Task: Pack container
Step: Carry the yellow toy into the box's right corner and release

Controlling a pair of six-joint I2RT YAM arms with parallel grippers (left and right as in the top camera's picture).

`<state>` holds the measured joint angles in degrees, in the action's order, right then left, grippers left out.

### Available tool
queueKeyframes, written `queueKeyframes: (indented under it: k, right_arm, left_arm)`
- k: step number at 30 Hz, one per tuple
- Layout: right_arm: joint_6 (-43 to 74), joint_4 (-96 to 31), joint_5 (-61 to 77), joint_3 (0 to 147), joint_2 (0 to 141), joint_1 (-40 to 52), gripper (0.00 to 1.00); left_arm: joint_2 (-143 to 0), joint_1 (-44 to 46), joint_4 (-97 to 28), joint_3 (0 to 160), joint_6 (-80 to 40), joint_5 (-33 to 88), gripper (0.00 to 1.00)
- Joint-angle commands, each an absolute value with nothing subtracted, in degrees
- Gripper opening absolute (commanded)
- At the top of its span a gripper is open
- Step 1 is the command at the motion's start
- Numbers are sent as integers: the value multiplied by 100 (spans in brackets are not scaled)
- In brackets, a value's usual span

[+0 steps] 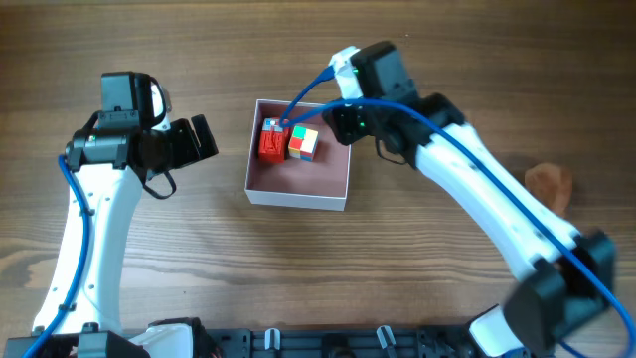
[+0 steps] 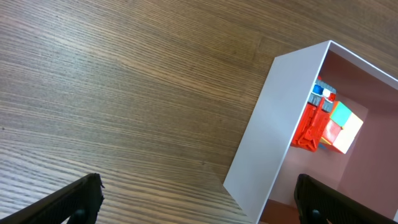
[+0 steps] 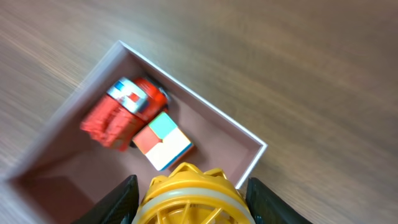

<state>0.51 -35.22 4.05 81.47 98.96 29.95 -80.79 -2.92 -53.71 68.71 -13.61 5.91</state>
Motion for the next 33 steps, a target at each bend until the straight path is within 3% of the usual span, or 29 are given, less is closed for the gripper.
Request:
queueKeyframes:
  k: [1, 5, 7, 9, 10, 14, 17, 21, 25, 26, 28, 29, 30, 32, 33]
  right_arm:
    - [-301, -3391, 318, 8187, 10700, 3006, 4]
    - [-296, -3253, 322, 8187, 11146, 3011, 4]
    - [-298, -3194, 325, 8191, 11144, 3011, 16]
    - [-301, -3205, 327, 8191, 11144, 3011, 21]
    - [-301, -3210, 329, 8191, 11144, 3011, 47]
    - [-305, -3216, 327, 8191, 11144, 3011, 60]
    - [-325, -3218, 349, 8193, 11137, 3011, 61]
    - [-327, -3424, 344, 8239, 10787, 3037, 54]
    - [-222, -4646, 336, 8582, 9961, 3100, 44]
    - [294, -4960, 145, 8582, 9727, 3085, 46]
    - [1870, -5577, -449, 8582, 9273, 2932, 62]
    - [2123, -5695, -521, 8582, 9131, 2858, 67]
    - [2368, -5863, -510, 8582, 8849, 2615, 81]
    - [2429, -6073, -508, 8582, 8595, 2099, 96]
    - [2392, -6213, -506, 8582, 8573, 1750, 100]
  left_arm:
    - [-8079, -311, -5358, 6845, -1223, 663, 100]
    - [-8079, -311, -5356, 6845, -1223, 663, 100]
    - [-8079, -311, -5356, 6845, -1223, 663, 100]
    - [-8079, -311, -5356, 6845, -1223, 663, 100]
    - [-8079, -311, -5356, 6845, -1221, 663, 100]
    - [-8079, -311, -5356, 6845, -1221, 663, 100]
    - [-8079, -311, -5358, 6845, -1221, 663, 100]
    - [-8079, -311, -5356, 6845, -1221, 661, 100]
    - [-8079, -311, -5374, 6845, -1221, 661, 100]
    - [-8079, -311, -5376, 6845, -1221, 661, 100]
    - [-8079, -311, -5376, 6845, -1223, 661, 100]
    - [-8079, -311, -5376, 6845, -1221, 661, 100]
    - [-8079, -311, -5376, 6845, -1221, 661, 100]
    - [-8079, -311, -5387, 6845, -1221, 661, 100]
    - [-8079, -311, -5402, 6845, -1221, 661, 100]
